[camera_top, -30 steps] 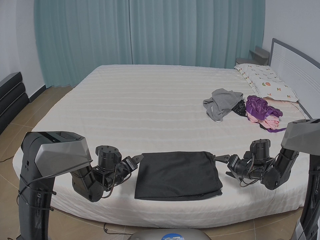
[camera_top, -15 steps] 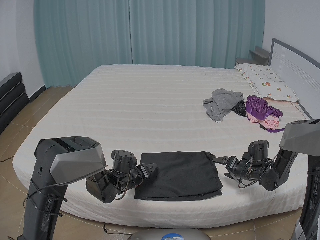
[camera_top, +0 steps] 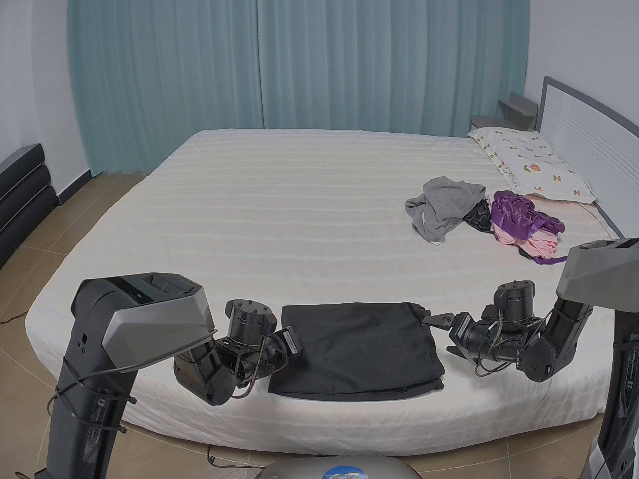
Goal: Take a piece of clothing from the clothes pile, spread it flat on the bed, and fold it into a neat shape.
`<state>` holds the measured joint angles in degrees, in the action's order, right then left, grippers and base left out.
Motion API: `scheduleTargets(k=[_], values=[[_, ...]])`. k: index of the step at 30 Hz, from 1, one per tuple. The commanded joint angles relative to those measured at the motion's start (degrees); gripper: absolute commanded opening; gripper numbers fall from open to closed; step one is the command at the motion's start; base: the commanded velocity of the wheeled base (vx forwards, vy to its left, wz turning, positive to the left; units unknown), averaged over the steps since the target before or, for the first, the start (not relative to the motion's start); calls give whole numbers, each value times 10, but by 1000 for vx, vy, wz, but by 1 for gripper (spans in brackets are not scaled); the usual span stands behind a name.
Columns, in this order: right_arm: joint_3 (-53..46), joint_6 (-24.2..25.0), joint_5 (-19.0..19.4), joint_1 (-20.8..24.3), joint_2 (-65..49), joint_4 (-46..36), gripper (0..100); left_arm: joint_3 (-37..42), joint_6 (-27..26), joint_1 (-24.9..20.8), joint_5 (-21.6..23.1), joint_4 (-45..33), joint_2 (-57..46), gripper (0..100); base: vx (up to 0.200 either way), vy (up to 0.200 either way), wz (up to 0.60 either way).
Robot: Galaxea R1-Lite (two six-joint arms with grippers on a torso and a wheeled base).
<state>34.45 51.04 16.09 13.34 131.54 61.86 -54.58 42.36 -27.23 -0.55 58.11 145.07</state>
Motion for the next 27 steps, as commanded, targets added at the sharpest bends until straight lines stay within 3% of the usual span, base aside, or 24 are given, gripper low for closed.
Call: scheduleTargets(k=[1,27], values=[[0,0,0,-1,0,0,100,2,1,0,-3,4,0,0,0,0,0],[2,1,1,4,9,0,100,20,35,0,-33,10,-15,0,0,0,0]])
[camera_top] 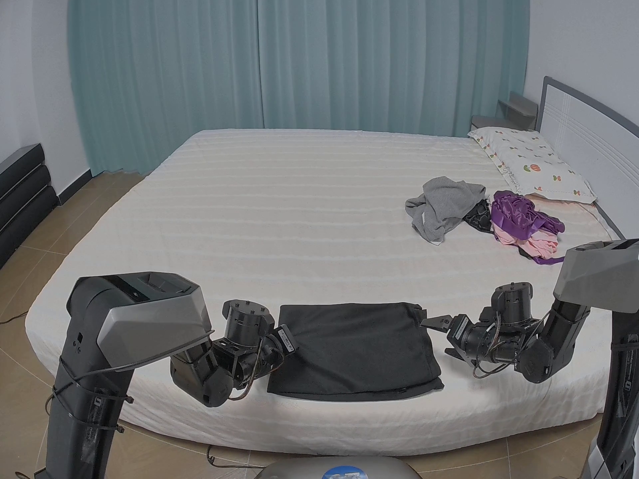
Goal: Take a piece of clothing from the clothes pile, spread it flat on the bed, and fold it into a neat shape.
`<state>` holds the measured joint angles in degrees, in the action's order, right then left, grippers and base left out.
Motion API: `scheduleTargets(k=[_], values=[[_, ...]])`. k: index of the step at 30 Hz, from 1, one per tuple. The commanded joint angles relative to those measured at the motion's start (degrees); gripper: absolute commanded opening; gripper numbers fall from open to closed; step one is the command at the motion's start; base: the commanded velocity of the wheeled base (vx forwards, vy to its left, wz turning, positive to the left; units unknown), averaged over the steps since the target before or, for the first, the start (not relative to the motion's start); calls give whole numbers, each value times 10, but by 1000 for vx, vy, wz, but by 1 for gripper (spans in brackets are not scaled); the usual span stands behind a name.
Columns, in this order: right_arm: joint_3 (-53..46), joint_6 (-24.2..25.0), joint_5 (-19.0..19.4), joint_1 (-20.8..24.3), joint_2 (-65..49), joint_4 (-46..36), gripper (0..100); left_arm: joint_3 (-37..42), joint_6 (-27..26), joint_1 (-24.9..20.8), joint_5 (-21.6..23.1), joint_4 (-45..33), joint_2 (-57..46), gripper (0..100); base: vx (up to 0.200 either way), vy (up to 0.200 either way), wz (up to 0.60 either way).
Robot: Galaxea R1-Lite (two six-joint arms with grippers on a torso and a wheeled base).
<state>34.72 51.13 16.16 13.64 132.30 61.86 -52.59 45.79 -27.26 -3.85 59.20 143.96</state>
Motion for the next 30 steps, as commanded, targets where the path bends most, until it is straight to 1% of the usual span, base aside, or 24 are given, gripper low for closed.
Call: scheduleTargets(k=[1,9,16,30], values=[[-1,0,1,2,1,0,100,0,8,0,0,0,-5,0,0,0,0],[-2,1,0,2,2,0,100,-1,15,5,1,0,-6,0,0,0,0],[-2,1,0,2,2,0,100,0,28,5,0,0,-12,0,0,200,0],[-2,1,-1,2,2,0,100,11,33,6,0,0,-20,0,0,200,0]])
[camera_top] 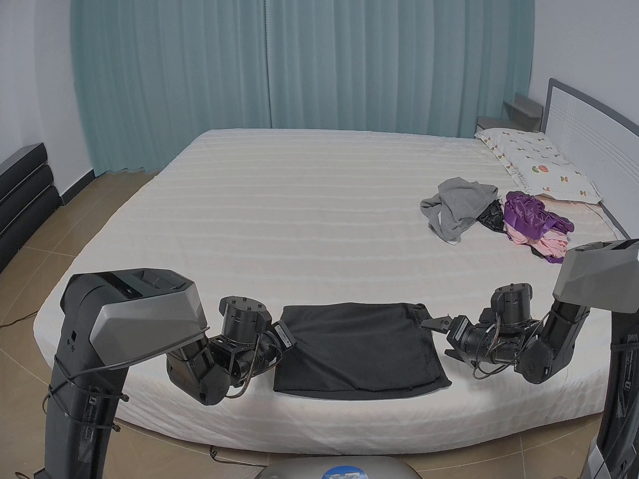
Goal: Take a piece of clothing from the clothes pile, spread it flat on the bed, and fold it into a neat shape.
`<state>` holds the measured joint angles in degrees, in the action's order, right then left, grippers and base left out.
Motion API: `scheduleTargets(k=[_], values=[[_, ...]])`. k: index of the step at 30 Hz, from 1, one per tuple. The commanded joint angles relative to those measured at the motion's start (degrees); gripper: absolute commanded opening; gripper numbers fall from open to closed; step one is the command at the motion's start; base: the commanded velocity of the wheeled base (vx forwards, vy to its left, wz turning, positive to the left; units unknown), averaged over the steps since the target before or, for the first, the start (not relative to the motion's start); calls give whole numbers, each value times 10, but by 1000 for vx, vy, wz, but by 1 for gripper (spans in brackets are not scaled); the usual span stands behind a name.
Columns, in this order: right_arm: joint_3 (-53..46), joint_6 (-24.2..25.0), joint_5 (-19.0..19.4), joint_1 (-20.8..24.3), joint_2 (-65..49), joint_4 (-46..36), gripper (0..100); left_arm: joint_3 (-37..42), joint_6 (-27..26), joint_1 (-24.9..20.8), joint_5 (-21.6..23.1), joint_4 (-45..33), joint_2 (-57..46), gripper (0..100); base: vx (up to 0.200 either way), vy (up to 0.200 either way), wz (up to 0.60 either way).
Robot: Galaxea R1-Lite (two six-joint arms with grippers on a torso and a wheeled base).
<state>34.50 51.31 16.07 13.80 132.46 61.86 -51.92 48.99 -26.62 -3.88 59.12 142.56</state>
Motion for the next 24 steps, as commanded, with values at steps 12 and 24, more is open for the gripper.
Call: scheduleTargets(k=[12,24], values=[[0,-1,-1,0,3,0,100,9,4,0,-2,0,-8,0,0,200,0],[0,-1,-1,0,3,0,100,9,7,3,-2,0,-7,0,0,200,0]])
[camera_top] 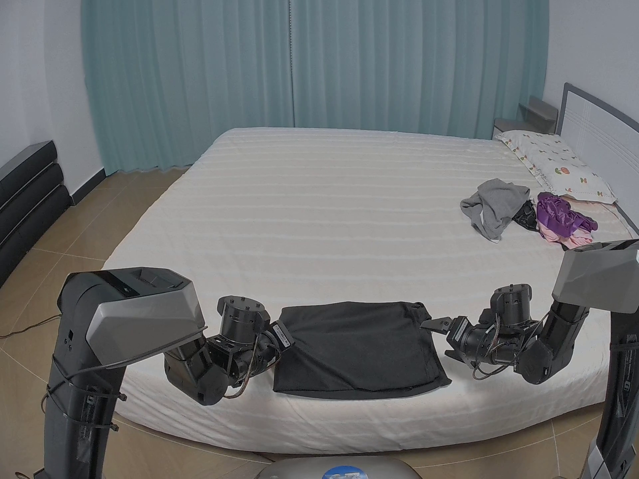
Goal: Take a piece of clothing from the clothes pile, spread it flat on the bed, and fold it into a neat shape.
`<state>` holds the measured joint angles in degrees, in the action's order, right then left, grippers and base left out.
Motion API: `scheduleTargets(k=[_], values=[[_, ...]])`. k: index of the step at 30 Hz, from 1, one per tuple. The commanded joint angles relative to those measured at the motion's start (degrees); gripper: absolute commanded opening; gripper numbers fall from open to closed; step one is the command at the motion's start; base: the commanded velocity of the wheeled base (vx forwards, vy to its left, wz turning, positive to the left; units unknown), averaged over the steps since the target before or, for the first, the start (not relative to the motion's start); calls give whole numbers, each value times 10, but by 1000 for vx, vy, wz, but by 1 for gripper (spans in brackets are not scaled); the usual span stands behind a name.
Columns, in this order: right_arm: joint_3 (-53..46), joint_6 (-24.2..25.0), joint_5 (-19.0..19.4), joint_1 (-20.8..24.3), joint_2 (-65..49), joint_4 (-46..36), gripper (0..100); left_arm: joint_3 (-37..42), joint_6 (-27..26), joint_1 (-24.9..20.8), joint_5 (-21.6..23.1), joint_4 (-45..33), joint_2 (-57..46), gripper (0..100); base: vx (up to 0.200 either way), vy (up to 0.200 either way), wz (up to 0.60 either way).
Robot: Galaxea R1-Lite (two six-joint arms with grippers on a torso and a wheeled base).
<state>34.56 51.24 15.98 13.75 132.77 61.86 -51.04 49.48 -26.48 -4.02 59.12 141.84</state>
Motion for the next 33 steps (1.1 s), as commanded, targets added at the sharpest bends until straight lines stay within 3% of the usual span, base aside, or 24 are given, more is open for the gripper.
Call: scheduleTargets(k=[1,15,33], values=[[0,0,0,0,0,0,100,-1,2,1,0,0,0,0,0,200,0],[0,0,0,3,0,0,100,-9,3,7,0,0,5,0,0,200,0],[1,0,0,3,0,0,100,-10,2,6,-1,0,5,0,0,0,0]])
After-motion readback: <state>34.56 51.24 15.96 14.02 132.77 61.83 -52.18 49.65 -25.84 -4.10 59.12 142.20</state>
